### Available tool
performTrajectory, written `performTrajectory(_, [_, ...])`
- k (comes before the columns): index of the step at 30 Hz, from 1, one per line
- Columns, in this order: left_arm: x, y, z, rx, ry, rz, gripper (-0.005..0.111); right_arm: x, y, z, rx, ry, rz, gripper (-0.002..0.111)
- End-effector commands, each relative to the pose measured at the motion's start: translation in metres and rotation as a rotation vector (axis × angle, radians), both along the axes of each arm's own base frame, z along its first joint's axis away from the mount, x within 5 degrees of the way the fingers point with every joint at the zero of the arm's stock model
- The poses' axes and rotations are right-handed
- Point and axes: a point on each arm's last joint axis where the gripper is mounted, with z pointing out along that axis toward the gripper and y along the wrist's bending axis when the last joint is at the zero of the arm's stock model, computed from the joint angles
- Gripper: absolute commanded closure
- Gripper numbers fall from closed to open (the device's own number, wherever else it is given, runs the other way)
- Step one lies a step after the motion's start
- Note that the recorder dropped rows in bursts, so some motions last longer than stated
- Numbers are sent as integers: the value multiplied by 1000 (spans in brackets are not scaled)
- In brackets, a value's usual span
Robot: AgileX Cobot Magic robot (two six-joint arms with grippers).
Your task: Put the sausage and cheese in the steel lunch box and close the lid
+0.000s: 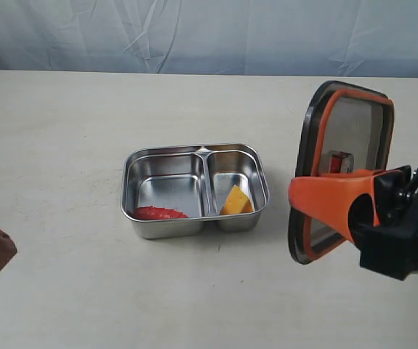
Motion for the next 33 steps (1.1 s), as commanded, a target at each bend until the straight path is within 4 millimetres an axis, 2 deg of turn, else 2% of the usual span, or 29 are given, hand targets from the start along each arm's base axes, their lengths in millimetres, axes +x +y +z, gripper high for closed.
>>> performTrajectory(1, [-2, -2, 3, -46, 0, -54, 107, 2, -1, 7, 79, -22, -33, 109])
performTrajectory(3, [1, 0, 4, -79, 30, -36, 107, 3, 0, 8, 98, -7, -43, 109])
performTrajectory(5, [7, 6, 15, -173, 78, 25, 107, 3, 0, 8, 100, -6, -43, 109])
performTrajectory(7, [12, 14, 35, -282, 86, 99, 107, 2, 0, 8, 97, 1, -37, 109])
performTrajectory(9, [16, 18, 56, -317, 66, 155, 107, 2, 0, 7, 95, 3, -35, 109])
performTrajectory(13, [30, 13, 93, -185, 18, 152, 107, 3, 0, 9, 112, 2, -51, 109])
performTrajectory(17, [55, -2, 109, -6, 15, 23, 107, 6, -1, 12, 153, 4, -87, 109])
performTrajectory(20, [82, -13, 107, 213, -22, -88, 106, 8, -2, 15, 195, 10, -126, 109])
performTrajectory(23, [105, -19, 88, 343, 81, -200, 99, 12, -4, 18, 237, 11, -168, 109])
performTrajectory(27, [123, -30, 67, 386, 170, -303, 87, 17, -7, 23, 308, 8, -248, 109])
performTrajectory(30, [129, -48, 60, 340, 194, -375, 74, 22, -11, 27, 388, 31, -322, 109])
performTrajectory(33, [131, -71, 50, 371, 197, -373, 64, 25, -13, 30, 444, 46, -367, 109])
